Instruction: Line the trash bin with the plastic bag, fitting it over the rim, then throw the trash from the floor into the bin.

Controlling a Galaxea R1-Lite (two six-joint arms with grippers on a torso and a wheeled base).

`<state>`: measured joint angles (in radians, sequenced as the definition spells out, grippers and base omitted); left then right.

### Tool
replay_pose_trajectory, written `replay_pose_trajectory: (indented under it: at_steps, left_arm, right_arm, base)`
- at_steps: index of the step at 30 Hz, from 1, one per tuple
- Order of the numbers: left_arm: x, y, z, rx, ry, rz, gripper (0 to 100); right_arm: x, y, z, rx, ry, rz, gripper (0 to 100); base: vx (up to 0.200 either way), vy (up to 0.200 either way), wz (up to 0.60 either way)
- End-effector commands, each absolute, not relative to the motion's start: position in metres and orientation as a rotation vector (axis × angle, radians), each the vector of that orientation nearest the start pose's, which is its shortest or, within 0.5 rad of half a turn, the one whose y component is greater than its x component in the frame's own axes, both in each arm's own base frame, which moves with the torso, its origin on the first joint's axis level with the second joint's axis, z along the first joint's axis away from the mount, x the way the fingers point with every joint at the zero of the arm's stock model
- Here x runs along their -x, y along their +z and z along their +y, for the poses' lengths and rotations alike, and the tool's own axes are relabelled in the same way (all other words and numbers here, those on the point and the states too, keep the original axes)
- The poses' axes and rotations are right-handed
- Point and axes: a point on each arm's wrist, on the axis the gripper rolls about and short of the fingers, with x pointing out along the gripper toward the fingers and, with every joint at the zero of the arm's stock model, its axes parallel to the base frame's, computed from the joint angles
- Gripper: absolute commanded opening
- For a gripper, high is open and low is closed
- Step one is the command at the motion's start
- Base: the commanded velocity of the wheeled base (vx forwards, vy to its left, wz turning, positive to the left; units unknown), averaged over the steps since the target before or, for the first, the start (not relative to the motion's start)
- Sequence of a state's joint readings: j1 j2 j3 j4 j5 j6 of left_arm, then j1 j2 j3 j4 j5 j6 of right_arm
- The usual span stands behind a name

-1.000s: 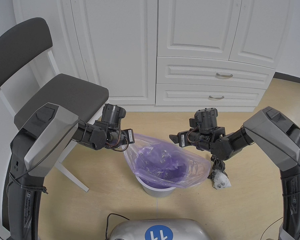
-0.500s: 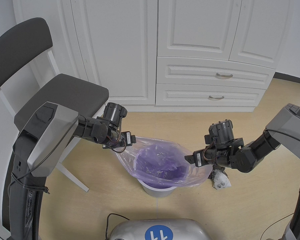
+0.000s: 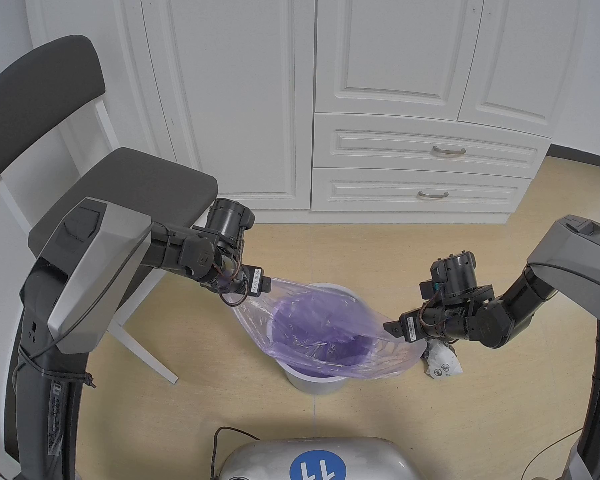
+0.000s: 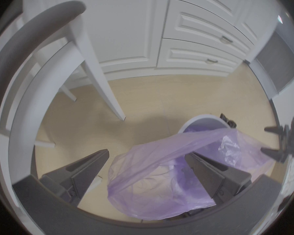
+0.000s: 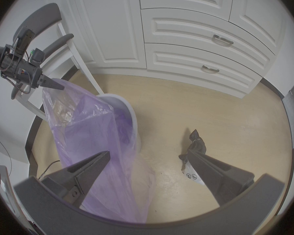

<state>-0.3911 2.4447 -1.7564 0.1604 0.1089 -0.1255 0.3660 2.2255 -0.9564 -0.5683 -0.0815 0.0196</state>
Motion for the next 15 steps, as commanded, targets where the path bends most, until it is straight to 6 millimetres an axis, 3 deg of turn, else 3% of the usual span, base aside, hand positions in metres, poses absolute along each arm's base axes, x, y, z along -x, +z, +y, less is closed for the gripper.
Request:
replay_pose_trajectory:
  at_steps: [1,4,7,15]
  left_arm:
    - [-0.452,0.052,-0.178,-0.205,-0.241,0.832,100]
    - [-0.46,0.048,-0.176,-0.261,-0.217,0.818,100]
    - [-0.474,0.03,-0.168,-0.36,-0.17,0.832,100]
    - [-0.489,0.012,-0.167,-0.359,-0.129,0.82,100]
  right_arm:
    - [-0.362,0.007,0.137,0.163,0.288,0.735,100]
    - [-0.365,-0.002,0.137,0.162,0.294,0.748,100]
    - [-0.373,-0.012,0.133,0.158,0.274,0.758,100]
    - [-0.378,-0.022,0.119,0.185,0.252,0.779,100]
  base:
    - [0.0,0.0,0.0]
    - [0.0,0.0,0.0]
    - [0.0,0.0,0.0]
    - [0.0,0.0,0.0]
